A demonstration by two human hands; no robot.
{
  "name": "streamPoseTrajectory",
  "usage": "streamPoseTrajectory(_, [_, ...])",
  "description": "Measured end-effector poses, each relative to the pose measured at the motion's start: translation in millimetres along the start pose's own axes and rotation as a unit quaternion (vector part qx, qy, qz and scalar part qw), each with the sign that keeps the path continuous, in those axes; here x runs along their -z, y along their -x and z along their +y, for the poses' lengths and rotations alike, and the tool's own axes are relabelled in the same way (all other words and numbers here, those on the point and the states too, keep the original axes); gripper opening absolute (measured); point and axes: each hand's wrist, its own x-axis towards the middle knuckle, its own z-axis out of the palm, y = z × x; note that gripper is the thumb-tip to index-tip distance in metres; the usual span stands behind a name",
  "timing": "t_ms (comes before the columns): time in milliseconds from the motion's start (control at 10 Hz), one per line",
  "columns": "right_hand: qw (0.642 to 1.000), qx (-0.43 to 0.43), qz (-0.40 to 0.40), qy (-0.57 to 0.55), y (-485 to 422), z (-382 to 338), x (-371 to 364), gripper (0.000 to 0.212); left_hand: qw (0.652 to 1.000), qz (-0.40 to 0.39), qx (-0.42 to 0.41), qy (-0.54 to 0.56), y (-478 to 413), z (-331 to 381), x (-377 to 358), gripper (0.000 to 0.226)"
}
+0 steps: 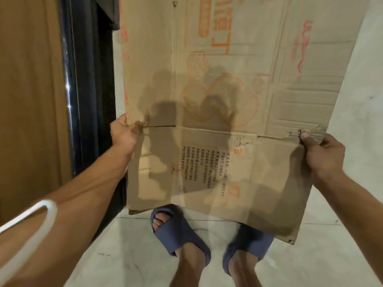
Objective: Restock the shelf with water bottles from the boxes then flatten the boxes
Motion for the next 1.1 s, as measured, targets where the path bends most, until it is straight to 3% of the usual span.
streamPoseTrajectory(100, [1.000, -0.013, 0.008, 0.020, -16, 6, 4, 0.039, 1.000, -0.019, 0.017, -0.010, -4, 3, -8, 0.026])
streamPoseTrajectory(200, [0.999, -0.018, 0.008, 0.027, -38, 9, 1, 0.032, 0.999, -0.035, 0.018, -0.022, -15, 5, -26, 0.031])
streamPoseTrajectory(300, [0.999, -0.024, 0.006, 0.034, -57, 15, -3, 0.028, 0.998, -0.055, 0.028, -0.012, -29, -4, -43, 0.023])
streamPoseTrajectory(400, [0.998, -0.008, 0.012, 0.064, -70, 27, -12, 0.030, 0.998, -0.055, 0.023, -0.032, -39, -25, -57, 0.033])
streamPoseTrajectory(500, [0.997, -0.001, 0.003, 0.072, -81, 36, -20, 0.012, 0.998, -0.046, 0.019, -0.037, -55, -52, -66, 0.041])
streamPoseTrajectory(600, [0.997, -0.004, -0.012, 0.072, -91, 40, -23, 0.013, 0.999, -0.040, 0.018, 0.004, -82, -84, -68, 0.079])
streamPoseTrajectory(700, [0.998, -0.001, -0.018, 0.059, -96, 38, -30, 0.018, 1.000, -0.025, 0.001, 0.015, -92, -95, -67, 0.084])
streamPoseTrajectory(800, [0.998, 0.018, -0.018, 0.065, -104, 29, -41, 0.031, 0.999, 0.028, -0.004, -0.014, -66, -64, -67, 0.029])
streamPoseTrajectory(900, [0.992, 0.062, -0.012, 0.112, -110, 19, -54, 0.041, 0.998, 0.041, -0.015, -0.056, -65, -58, -60, 0.025])
streamPoseTrajectory(1100, [0.970, 0.076, 0.012, 0.229, -89, 6, -53, 0.056, 0.973, 0.053, -0.060, -0.216, -55, -47, -48, 0.074])
